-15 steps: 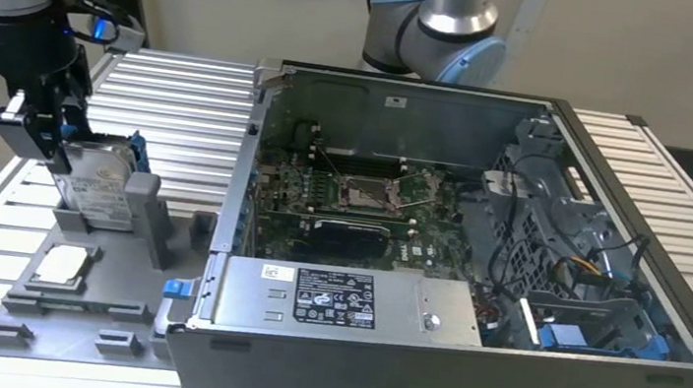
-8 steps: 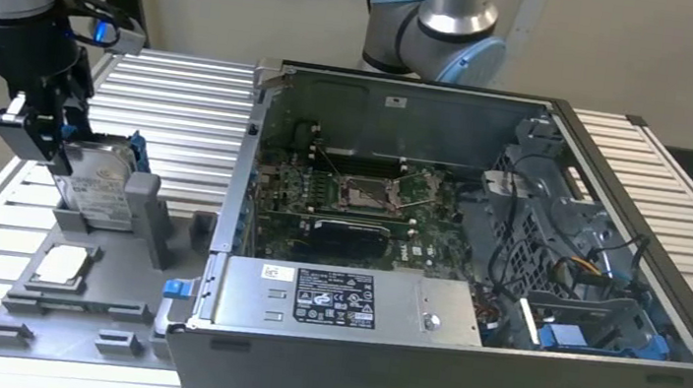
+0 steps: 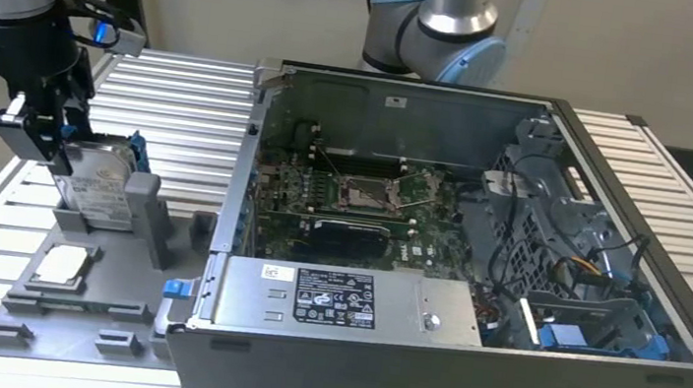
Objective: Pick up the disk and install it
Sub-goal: 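Pick up the disk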
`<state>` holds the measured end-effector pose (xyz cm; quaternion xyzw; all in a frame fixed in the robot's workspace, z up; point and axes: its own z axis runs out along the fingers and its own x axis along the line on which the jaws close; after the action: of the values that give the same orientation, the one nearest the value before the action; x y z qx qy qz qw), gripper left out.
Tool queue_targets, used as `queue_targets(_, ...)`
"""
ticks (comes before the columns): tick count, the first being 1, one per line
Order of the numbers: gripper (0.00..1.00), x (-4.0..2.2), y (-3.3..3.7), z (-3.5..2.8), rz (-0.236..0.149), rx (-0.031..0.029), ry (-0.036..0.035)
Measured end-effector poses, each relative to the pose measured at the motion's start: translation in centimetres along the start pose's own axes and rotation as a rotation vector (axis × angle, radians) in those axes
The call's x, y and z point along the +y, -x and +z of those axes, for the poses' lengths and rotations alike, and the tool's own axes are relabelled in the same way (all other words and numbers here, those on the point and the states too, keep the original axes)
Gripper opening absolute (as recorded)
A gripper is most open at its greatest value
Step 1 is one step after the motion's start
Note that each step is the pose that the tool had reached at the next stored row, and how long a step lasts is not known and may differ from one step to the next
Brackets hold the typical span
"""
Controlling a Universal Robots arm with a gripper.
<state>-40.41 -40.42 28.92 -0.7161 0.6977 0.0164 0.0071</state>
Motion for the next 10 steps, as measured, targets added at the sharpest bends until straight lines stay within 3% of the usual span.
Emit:
queue_targets(1, 0.00, 0.00, 0.00, 0.00, 0.000, 0.0000, 0.0000)
queue_targets(10, 0.00, 0.00, 0.00, 0.00, 0.000, 0.0001, 0.0000)
